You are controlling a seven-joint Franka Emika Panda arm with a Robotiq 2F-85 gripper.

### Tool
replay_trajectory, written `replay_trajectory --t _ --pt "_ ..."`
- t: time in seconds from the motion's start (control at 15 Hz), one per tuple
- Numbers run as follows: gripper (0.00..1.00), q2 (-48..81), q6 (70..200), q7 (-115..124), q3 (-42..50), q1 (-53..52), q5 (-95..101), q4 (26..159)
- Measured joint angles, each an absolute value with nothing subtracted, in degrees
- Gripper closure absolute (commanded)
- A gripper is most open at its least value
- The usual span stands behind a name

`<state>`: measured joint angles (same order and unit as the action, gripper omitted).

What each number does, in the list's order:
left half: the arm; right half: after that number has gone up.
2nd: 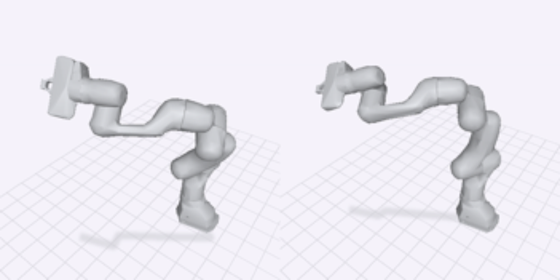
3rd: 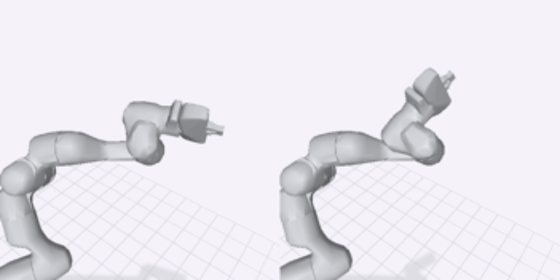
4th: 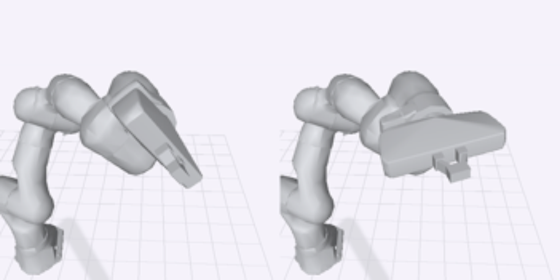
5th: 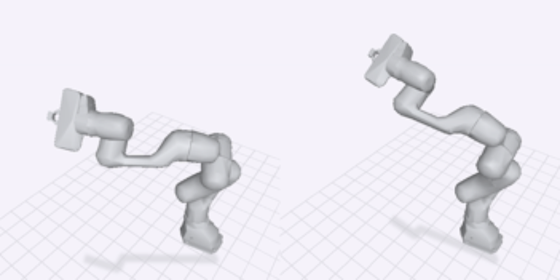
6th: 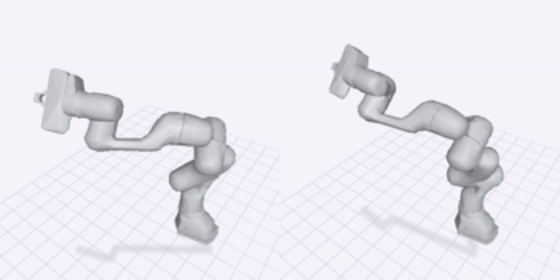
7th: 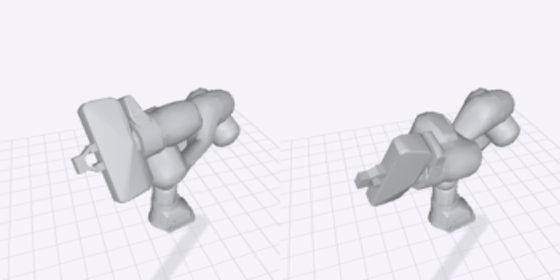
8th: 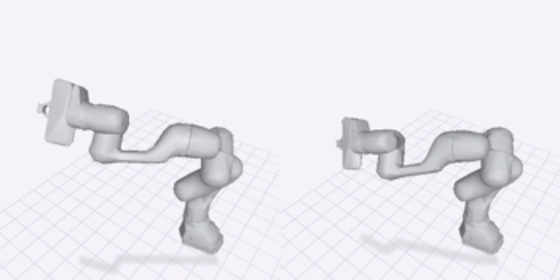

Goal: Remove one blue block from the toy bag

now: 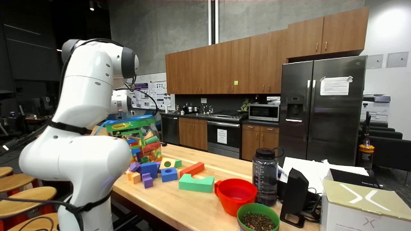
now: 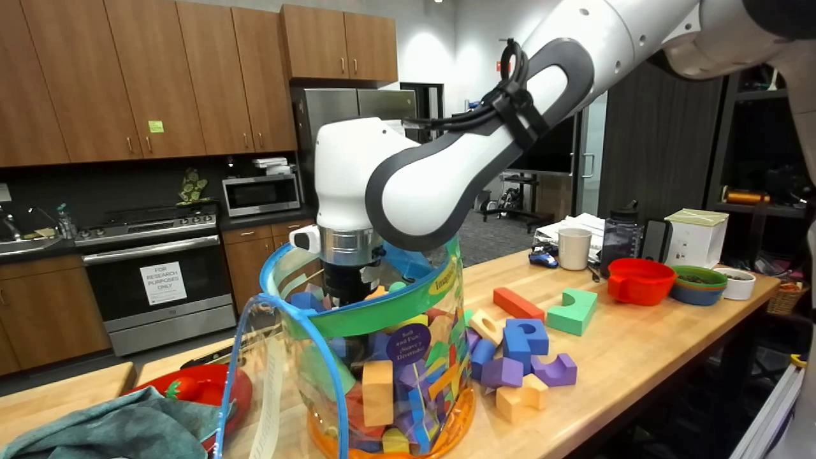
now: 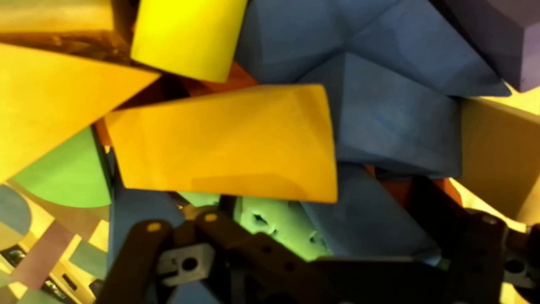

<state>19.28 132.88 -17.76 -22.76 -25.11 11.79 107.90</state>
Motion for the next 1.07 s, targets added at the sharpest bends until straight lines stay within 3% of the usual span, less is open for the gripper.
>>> replay_trajectory --t 0.47,1.07 --pt "0.84 18.42 132.58 -17.56 -22.54 -24.93 11.94 107.9" --pt "0.84 16.27 132.73 -17.51 -21.58 -24.61 12.52 105.79"
